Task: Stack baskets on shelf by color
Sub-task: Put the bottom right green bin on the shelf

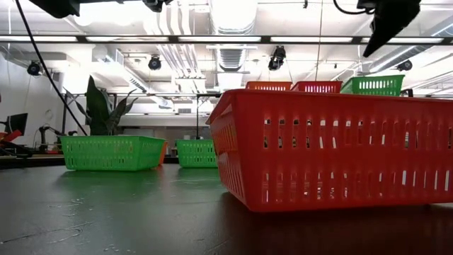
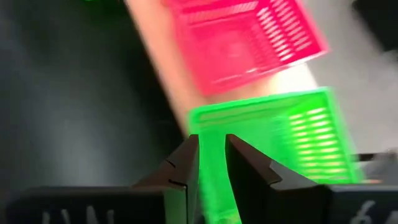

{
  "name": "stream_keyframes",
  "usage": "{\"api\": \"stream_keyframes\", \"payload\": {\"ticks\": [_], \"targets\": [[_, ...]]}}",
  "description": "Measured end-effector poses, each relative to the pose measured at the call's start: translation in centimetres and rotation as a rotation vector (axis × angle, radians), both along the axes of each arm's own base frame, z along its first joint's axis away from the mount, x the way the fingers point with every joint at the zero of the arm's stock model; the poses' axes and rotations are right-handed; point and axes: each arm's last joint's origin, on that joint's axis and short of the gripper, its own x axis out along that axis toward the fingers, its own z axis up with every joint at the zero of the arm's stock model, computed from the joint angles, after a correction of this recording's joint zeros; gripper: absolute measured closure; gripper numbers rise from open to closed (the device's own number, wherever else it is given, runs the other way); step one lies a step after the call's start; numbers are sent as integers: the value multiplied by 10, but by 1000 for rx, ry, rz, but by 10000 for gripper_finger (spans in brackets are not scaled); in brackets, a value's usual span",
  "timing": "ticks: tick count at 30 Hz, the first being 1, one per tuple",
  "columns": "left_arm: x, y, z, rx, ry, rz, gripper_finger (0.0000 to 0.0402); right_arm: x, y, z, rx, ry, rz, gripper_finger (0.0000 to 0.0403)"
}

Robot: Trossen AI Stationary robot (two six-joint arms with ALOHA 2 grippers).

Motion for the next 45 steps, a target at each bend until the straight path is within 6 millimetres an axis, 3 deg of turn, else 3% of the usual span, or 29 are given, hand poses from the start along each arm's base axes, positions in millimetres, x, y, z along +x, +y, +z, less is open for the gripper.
{"api": "stream_keyframes", "payload": {"ticks": [7,12,24,45], "targets": [[0,0,0,0,2,0,331,7,3,-14,307,6,0,369],[0,0,0,0,3,0,331,9,1,-34,389,130,-36,392],[0,0,-1,0,7,0,331,19,-18,-49,191,388,-239,394],[0,0,-1,1,8,0,331,29,-31,-58,60,557,-275,394]]}}
